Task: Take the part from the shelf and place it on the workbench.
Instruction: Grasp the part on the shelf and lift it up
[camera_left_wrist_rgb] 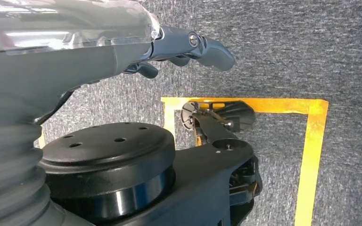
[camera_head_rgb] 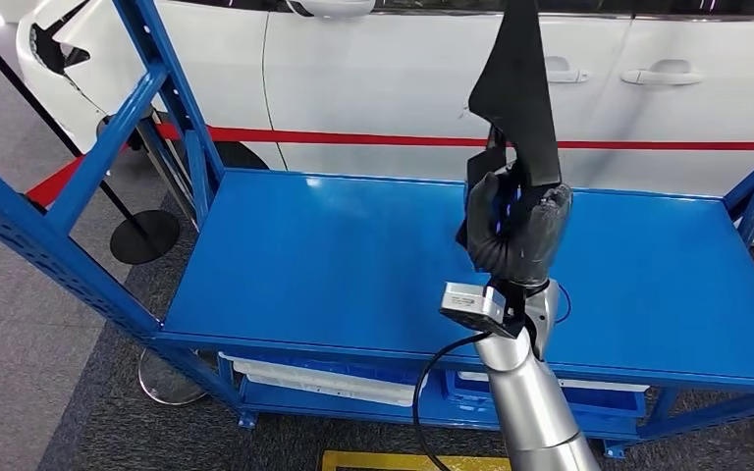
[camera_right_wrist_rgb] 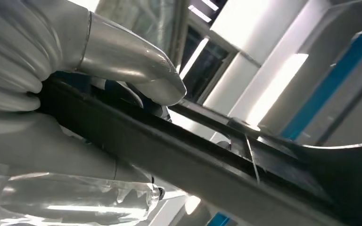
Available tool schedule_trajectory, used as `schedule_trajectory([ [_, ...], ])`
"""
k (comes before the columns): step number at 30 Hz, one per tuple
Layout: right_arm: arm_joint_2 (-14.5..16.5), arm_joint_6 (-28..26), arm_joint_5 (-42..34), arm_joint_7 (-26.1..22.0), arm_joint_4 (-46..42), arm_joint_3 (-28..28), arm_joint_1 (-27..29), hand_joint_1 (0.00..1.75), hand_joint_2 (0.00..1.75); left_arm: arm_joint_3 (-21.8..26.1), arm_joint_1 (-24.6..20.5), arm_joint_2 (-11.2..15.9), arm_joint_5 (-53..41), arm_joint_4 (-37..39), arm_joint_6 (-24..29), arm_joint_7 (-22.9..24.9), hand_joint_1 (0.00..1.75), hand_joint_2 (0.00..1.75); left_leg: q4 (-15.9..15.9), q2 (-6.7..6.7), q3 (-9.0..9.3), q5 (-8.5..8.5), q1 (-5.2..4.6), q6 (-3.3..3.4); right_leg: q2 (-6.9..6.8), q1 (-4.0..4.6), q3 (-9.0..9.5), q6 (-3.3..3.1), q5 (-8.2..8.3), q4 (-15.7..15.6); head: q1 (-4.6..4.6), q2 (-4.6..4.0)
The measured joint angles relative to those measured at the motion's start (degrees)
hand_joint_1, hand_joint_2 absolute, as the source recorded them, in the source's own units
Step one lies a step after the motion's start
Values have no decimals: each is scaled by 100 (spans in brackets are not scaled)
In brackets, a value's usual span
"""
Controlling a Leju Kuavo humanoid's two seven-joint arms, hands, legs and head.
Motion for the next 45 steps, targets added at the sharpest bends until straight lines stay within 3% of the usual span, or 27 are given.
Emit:
schedule_trajectory([
  [3, 27, 9, -452, -1, -136, 111, 25, 175, 175, 0, 0, -16, -8, 0, -5, -8, 0, 175, -81, 2, 37, 46, 45, 47, 5, 5, -24, 43, -66, 83, 4, -1],
  [5, -32, 87, -1153, 4, -146, 263, 35, 175, 175, 5, -3, -37, 15, 0, -22, 4, 0, 175, -128, 8, 63, 72, 74, 70, 26, -7, -260, 75, -351, 576, 9, -1],
  [7, -184, 205, -1835, 15, -120, 518, 81, 175, 175, 25, -4, -48, 46, 0, -38, 32, 0, 175, -124, 7, 59, 68, 76, 75, 37, -21, -670, 100, -680, 1356, 12, 0],
  [8, -257, 246, -2038, 20, -108, 642, 113, 175, 175, 36, 0, -51, 57, 0, -43, 45, 0, 175, -116, 6, 58, 63, 77, 70, 39, -33, -813, 110, -724, 1603, 12, 0],
  [9, -313, 294, -2158, 22, -98, 747, 139, 175, 175, 43, 4, -56, 69, 0, -44, 57, 0, 175, -101, 2, 57, 53, 82, 56, 39, -50, -858, 120, -654, 1644, 12, 0],
  [10, -350, 382, -2269, 33, -93, 831, 152, 175, 175, 48, 4, -62, 82, 0, -45, 78, 0, 175, -75, -3, 58, 34, 92, 33, 39, -74, -786, 132, -480, 1459, 11, 0],
  [12, -417, 707, -2616, 91, -93, 972, 144, 175, 175, 69, -8, -74, 121, 0, -40, 150, 0, 175, 19, -18, 45, -35, 110, -41, 50, -110, -457, 162, -112, 739, 14, 0],
  [14, -488, 1032, -2966, 143, -101, 1093, 134, 175, 175, 113, -22, -77, 156, 0, -29, 228, 0, 175, 117, -33, 7, -95, 104, -124, 83, -106, -276, 113, 2, 330, 21, 0],
  [17, -545, 1198, -3156, 138, -107, 1219, 147, 175, 175, 160, -24, -83, 177, 0, -21, 277, 0, 175, 150, -33, -15, -119, 118, -219, 100, -67, -301, -40, -19, 336, 19, 0],
  [19, -564, 1258, -3223, 135, -107, 1276, 156, 175, 175, 178, -30, -85, 178, 0, -19, 293, 0, 175, 368, -12, -95, -304, 135, -259, 88, -56, -307, -125, -3, 330, 16, 0],
  [22, -574, 1363, -3315, 141, -107, 1346, 216, 175, 175, 194, -35, -87, 178, 0, -20, 326, 0, 175, 1404, 4, -514, -874, 130, -255, 69, -4, -333, -203, 19, 326, 13, 0],
  [23, -574, 1412, -3353, 148, -107, 1360, 252, 175, 175, 200, -33, -87, 178, 0, -20, 331, 0, 175, 1691, 4, -627, -975, 123, -240, 66, 25, -344, -220, 28, 327, 13, 0],
  [24, -575, 1466, -3394, 155, -107, 1369, 289, 175, 175, 208, -32, -87, 178, 0, -21, 334, 0, 175, 1777, 4, -646, -965, 110, -212, 65, 54, -353, -236, 38, 328, 13, 0],
  [25, -574, 1528, -3437, 162, -109, 1370, 325, 175, 175, 215, -31, -87, 178, 0, -22, 336, 0, 175, 1635, 4, -553, -851, 89, -168, 67, 82, -357, -250, 47, 328, 13, 0],
  [27, -574, 1650, -3518, 172, -131, 1371, 385, 175, 175, 226, -39, -85, 176, 0, -26, 336, 0, 175, 878, 10, -138, -510, 14, -24, 69, 123, -358, -271, 67, 328, 17, 0],
  [29, -574, 1747, -3574, 173, -159, 1371, 431, 175, 175, 230, -59, -81, 167, 0, -26, 343, 0, 175, 274, 33, 158, -331, -54, 83, 64, 130, -370, -254, 96, 331, 21, 0],
  [31, -574, 1826, -3605, 176, -173, 1371, 471, 175, 175, 233, -66, -81, 159, 0, -26, 365, 0, 175, 141, 42, 188, -293, -89, 115, 50, 109, -386, -196, 141, 319, 19, 0],
  [33, -572, 1897, -3623, 201, -184, 1371, 504, 175, 175, 237, -55, -90, 156, 0, -26, 385, 0, 175, 49, 45, 199, -181, -63, 128, 50, 97, -405, -134, 129, 335, 19, 0],
  [35, -572, 1990, -3690, 216, -190, 1371, 526, 175, 175, 239, -56, -100, 149, 0, -31, 388, 0, 175, -41, 61, 175, -57, -21, 144, 64, 86, -521, -72, -164, 625, 25, 0],
  [37, -572, 2194, -3902, 178, -200, 1371, 569, 175, 175, 240, -60, -108, 128, 0, -50, 392, 0, 175, -41, 70, 76, 14, -20, 156, 70, 42, -753, 1, -651, 1305, 27, -1],
  [38, -572, 2359, -4076, 144, -219, 1368, 606, 175, 175, 240, -56, -113, 111, 0, -67, 403, 0, 175, -29, 73, 24, 44, -15, 146, 69, 11, -840, 41, -812, 1626, 26, -1],
  [39, -571, 2568, -4294, 112, -254, 1363, 651, 175, 175, 240, -52, -119, 85, 0, -86, 421, 0, 175, -10, 74, -30, 69, -5, 132, 67, -21, -853, 80, -867, 1796, 26, -1],
  [40, -566, 2840, -4561, 77, -325, 1354, 688, 175, 175, 240, -49, -125, 51, 0, -109, 449, 0, 175, 23, 74, -87, 88, 11, 113, 65, -56, -759, 118, -811, 1752, 27, 0],
  [42, -545, 3490, -5051, 58, -567, 1327, 707, 175, 175, 238, -49, -134, -15, 0, -140, 503, 0, 175, 135, 71, -206, 97, 53, 57, 62, -127, -312, 198, -554, 1086, 27, 0],
  [44, -507, 4203, -5428, 115, -916, 1279, 667, 175, 175, 235, -52, -138, -61, 0, -160, 538, 0, 175, 251, 60, -318, 100, 67, -21, 99, -132, 10, 196, -400, 544, 26, 0],
  [45, -486, 4461, -5545, 163, -1080, 1249, 643, 175, 175, 234, -53, -139, -73, 0, -169, 549, 0, 175, 289, 52, -356, 112, 63, -64, 122, -121, 44, 158, -398, 450, 25, 0],
])
